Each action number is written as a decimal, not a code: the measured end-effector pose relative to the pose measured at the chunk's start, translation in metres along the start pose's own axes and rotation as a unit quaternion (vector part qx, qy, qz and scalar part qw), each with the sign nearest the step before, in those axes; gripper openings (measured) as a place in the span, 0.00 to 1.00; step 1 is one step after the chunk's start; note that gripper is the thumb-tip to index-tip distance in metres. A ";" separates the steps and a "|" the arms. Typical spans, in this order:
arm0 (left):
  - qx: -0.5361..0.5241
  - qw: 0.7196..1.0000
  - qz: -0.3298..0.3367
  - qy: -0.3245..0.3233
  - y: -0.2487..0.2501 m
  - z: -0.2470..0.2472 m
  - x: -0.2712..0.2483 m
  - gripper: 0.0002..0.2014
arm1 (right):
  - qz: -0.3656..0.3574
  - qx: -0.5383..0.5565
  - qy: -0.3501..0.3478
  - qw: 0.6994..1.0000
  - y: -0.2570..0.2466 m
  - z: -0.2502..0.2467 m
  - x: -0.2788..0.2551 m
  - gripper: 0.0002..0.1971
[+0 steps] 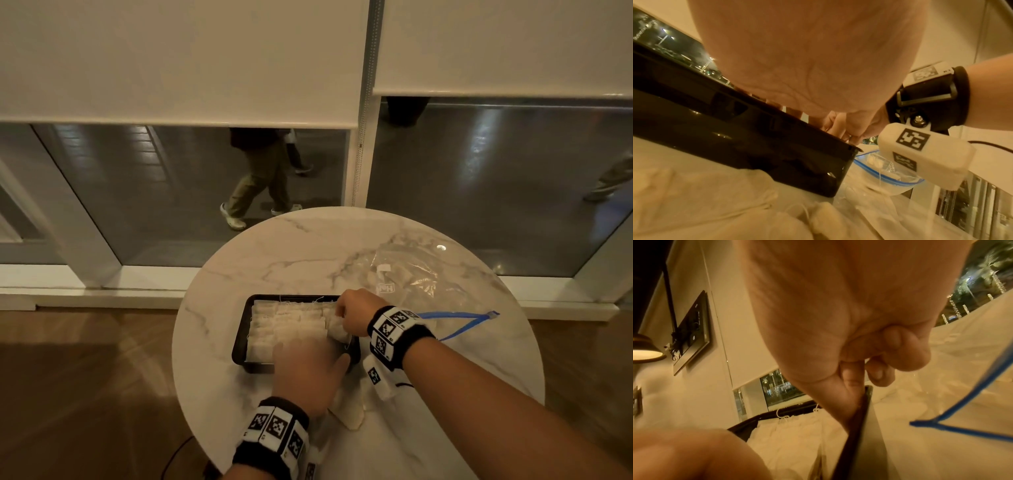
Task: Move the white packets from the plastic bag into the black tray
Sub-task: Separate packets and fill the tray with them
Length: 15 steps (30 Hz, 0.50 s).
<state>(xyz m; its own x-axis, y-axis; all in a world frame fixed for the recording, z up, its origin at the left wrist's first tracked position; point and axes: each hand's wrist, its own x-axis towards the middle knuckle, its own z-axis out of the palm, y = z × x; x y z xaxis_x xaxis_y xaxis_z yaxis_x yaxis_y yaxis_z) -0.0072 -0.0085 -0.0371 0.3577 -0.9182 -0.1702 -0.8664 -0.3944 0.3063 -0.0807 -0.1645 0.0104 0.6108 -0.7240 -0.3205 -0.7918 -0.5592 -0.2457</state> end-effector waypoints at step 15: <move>0.021 1.000 0.006 0.019 -0.006 0.013 0.003 0.29 | -0.008 -0.049 0.011 0.999 -0.006 0.000 0.015 0.12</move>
<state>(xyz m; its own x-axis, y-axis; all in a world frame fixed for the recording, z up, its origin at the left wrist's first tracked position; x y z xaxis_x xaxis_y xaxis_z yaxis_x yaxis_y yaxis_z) -0.0053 -0.0088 -0.0518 0.3603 -0.9236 -0.1308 -0.8841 -0.3828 0.2681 -0.0669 -0.1722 0.0067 0.6245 -0.7224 -0.2970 -0.7783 -0.6071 -0.1600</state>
